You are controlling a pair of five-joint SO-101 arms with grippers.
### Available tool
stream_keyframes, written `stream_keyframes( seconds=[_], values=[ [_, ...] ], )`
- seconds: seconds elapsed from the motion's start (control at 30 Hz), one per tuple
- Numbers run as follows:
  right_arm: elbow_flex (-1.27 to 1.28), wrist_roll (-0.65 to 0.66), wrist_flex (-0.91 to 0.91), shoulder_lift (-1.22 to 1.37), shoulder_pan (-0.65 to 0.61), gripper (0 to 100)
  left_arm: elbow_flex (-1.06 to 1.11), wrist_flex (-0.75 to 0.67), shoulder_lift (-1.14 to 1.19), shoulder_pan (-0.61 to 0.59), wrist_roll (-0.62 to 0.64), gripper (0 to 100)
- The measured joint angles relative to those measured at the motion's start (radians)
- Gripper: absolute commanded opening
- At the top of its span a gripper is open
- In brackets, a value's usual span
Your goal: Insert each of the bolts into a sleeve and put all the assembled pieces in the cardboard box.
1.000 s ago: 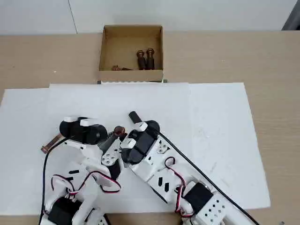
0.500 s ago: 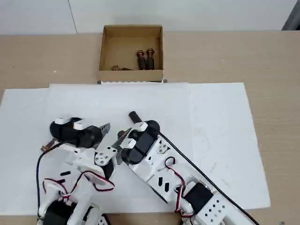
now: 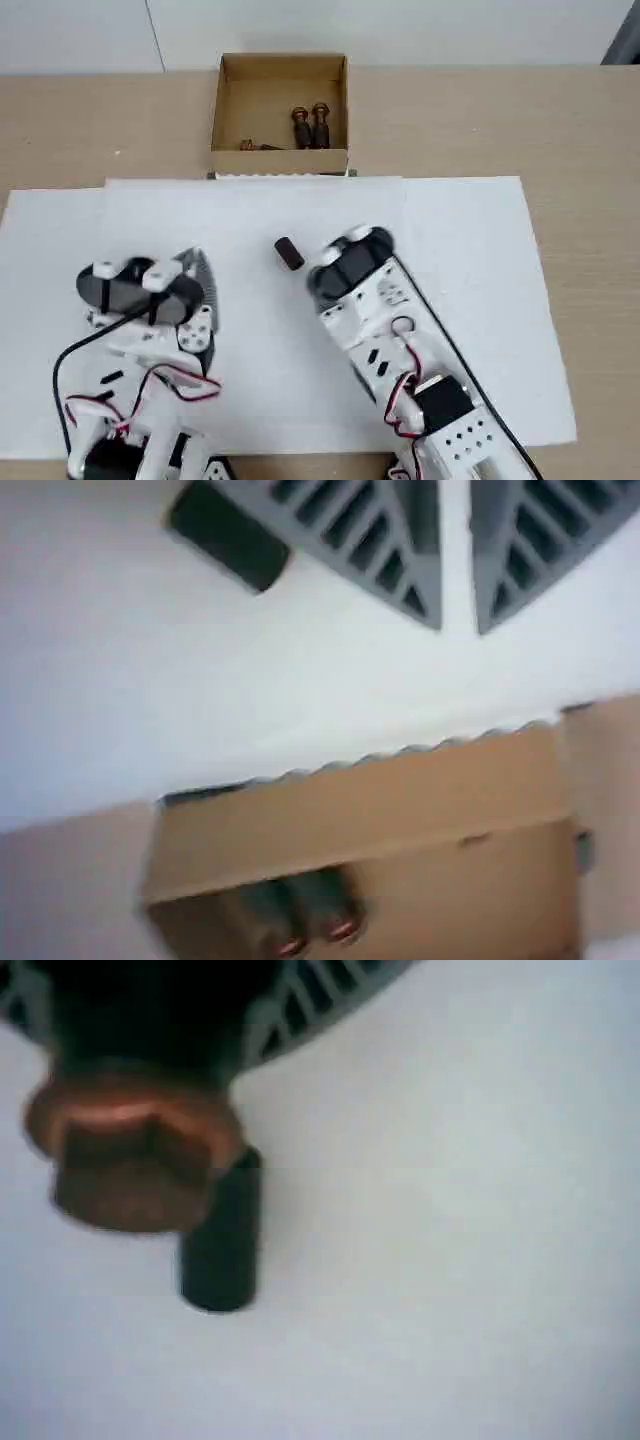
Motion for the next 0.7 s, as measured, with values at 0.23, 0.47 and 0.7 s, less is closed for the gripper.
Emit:
stream_keyframes(
  seconds=[0.23,0.47,0.7],
  values=[
    [-0.044,0.003,0.0,0.005,0.164,0.3,0.222,-0.061,0.0,-0.222,-0.19,1],
    [-0.302,0.06,0.0,0.209,0.186,0.3,0.275,-0.069,0.002,-0.25,-0.181,1],
    [-0.666,0.06,0.0,0.632,0.186,0.3,0.353,-0.074,0.002,-0.25,-0.155,1]
  ],
)
